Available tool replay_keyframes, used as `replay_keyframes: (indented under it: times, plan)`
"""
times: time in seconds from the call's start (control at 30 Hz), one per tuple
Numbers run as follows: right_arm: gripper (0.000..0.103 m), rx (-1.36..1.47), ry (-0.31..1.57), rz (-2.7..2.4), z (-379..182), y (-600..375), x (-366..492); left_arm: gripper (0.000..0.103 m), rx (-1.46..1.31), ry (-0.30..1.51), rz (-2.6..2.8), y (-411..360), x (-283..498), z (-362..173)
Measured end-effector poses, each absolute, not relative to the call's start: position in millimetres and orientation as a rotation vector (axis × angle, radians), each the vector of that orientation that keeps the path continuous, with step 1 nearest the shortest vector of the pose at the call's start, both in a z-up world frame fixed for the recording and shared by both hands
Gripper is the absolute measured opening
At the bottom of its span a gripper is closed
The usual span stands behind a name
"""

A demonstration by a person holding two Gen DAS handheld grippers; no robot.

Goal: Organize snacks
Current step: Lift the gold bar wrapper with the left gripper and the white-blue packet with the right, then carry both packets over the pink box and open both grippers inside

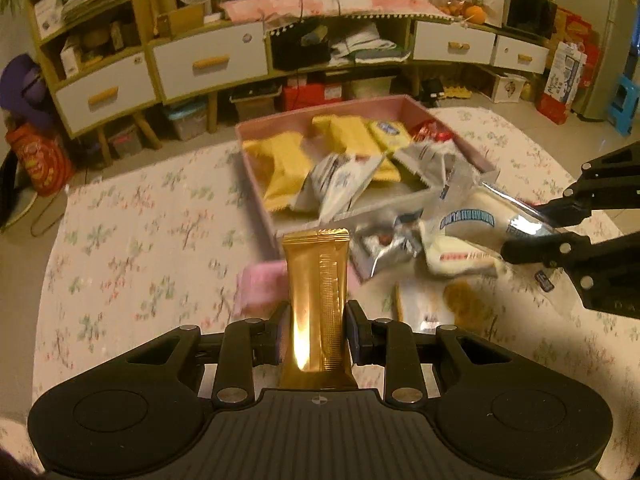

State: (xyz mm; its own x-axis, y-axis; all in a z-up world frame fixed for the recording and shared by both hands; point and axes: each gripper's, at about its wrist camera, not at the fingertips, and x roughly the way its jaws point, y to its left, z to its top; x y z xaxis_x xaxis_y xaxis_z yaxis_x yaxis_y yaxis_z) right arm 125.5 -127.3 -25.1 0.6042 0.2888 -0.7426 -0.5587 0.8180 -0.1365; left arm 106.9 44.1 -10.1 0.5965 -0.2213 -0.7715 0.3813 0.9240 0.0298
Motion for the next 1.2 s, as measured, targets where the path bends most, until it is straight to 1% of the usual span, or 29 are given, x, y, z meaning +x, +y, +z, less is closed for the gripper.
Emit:
replay_keyframes:
  times: [0.4, 0.53, 0.9, 1.2]
  plan:
    - [0.017, -0.347, 0.772, 0.394, -27.2, -145.7, 176.2, 0.026, 0.208, 0.801, -0.351, 14.1, 174.8, 21.4]
    - [0.017, -0.324, 0.777, 0.367, -29.1, -146.1, 195.4, 0.026, 0.235, 0.800, -0.348, -2.0, 202.0, 23.4]
    - [0.018, -0.284, 0.788, 0.343, -45.6, -136.0, 226.8, 0.026, 0.285, 0.828, -0.324, -26.0, 253.4, 6.6]
    - [0.018, -0.263, 0.794, 0.356, -50.6, -134.8, 233.5, 0.027, 0.282, 0.859, -0.316, -26.7, 267.3, -10.4]
